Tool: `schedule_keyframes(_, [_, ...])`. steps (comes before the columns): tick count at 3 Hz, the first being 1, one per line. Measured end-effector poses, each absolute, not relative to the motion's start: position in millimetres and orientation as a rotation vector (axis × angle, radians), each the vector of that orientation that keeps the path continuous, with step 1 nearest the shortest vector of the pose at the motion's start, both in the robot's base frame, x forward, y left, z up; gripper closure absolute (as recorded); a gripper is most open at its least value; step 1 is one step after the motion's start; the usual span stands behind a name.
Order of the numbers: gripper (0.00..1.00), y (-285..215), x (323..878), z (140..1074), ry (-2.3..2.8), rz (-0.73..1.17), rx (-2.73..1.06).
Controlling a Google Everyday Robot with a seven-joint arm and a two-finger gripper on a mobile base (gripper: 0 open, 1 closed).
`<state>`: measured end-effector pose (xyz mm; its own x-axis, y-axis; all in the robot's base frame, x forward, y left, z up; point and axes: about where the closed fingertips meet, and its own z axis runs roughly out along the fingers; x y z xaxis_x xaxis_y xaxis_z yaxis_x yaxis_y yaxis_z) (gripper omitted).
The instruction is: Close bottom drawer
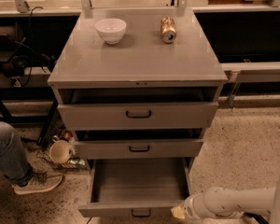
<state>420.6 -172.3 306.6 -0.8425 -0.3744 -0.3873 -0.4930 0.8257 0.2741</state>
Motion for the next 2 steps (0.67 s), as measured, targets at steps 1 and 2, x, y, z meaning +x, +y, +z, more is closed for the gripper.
schedule_keyframes(1, [0.81, -168.6, 414.5, 295.7, 2.704, 0.548, -0.650])
schedule_keyframes(2, [1.00, -167.8, 414.3, 295.4, 2.704, 0.550, -0.652])
